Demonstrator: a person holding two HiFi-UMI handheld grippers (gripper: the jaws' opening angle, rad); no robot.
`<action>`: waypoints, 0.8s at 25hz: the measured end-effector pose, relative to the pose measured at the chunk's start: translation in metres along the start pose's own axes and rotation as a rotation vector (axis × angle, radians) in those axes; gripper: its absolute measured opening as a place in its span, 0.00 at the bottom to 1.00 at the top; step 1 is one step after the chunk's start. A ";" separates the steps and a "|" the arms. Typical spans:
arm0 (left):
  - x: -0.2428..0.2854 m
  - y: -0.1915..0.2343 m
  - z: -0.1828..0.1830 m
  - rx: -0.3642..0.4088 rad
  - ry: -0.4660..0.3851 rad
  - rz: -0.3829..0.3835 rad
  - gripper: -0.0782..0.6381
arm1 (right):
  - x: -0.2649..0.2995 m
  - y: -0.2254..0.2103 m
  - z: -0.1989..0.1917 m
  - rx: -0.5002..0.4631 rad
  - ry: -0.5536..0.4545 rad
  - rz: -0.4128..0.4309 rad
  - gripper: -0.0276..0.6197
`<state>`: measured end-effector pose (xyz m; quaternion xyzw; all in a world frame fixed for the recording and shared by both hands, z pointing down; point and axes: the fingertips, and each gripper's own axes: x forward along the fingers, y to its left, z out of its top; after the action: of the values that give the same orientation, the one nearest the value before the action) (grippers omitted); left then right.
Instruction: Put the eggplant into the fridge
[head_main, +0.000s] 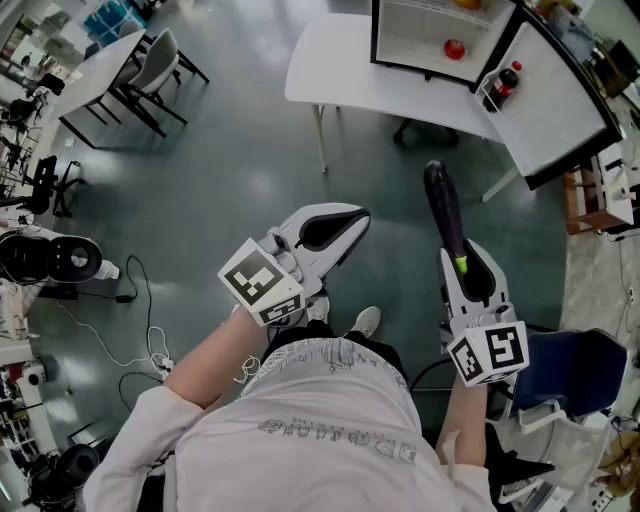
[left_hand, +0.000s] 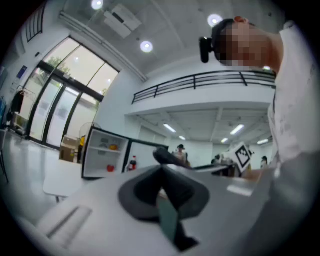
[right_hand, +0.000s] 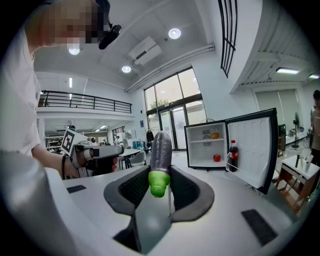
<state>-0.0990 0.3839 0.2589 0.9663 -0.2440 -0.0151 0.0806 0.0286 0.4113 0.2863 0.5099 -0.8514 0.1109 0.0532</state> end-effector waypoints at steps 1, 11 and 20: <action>0.001 -0.002 -0.001 -0.001 -0.001 0.002 0.12 | -0.001 0.000 0.000 -0.004 -0.001 0.003 0.24; 0.015 -0.027 -0.015 0.012 0.011 0.018 0.12 | -0.017 -0.017 -0.001 0.008 -0.038 0.009 0.24; 0.025 -0.043 -0.022 0.014 0.009 0.050 0.12 | -0.037 -0.031 -0.011 0.034 -0.059 0.039 0.24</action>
<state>-0.0550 0.4129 0.2741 0.9605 -0.2678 -0.0072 0.0753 0.0736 0.4316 0.2932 0.4970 -0.8604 0.1114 0.0174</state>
